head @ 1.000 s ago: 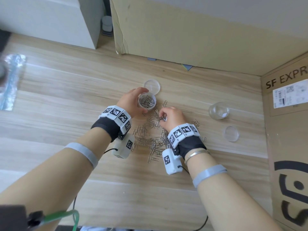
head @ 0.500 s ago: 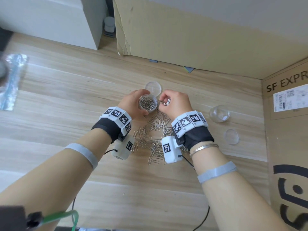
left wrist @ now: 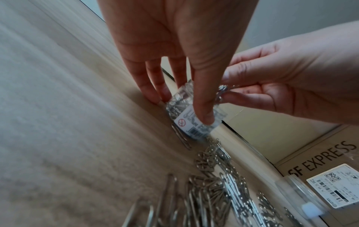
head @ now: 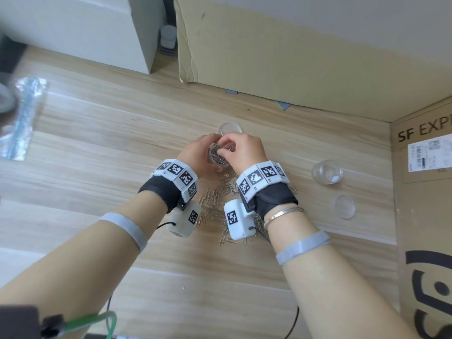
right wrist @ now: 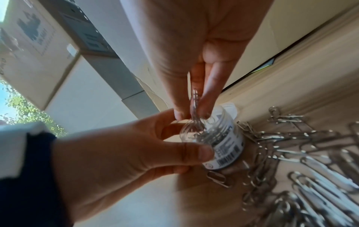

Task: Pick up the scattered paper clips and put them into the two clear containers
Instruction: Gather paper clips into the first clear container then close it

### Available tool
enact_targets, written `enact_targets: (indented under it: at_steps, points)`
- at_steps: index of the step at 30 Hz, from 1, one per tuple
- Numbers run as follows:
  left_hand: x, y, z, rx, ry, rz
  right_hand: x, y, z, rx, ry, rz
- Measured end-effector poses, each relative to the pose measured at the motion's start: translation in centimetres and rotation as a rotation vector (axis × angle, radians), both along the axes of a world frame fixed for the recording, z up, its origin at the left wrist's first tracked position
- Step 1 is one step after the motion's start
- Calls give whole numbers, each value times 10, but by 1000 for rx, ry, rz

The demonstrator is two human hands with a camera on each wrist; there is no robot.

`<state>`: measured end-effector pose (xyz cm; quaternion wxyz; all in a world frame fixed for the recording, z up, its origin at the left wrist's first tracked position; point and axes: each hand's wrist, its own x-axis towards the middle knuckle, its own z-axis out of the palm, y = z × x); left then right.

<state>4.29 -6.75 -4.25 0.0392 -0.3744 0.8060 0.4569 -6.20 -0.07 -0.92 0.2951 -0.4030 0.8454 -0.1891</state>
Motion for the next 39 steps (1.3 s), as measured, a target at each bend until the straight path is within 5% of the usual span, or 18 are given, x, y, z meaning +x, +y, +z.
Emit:
enact_targets:
  at_steps: [9, 18, 25, 32, 39]
  points:
    - [1, 1, 1, -12, -6, 7, -16, 11, 2, -112, -103, -186]
    - [10, -7, 1, -24, -15, 61, -15, 31, -14, 278, 93, 19]
    - [6, 7, 5, -154, -27, 7, -6, 54, -22, 307, 26, 109]
    - [0, 31, 23, -364, -49, -50, -18, 70, -17, 289, 243, -92]
    - [-5, 61, 11, -215, -25, -303, -18, 92, -21, 463, 171, -277]
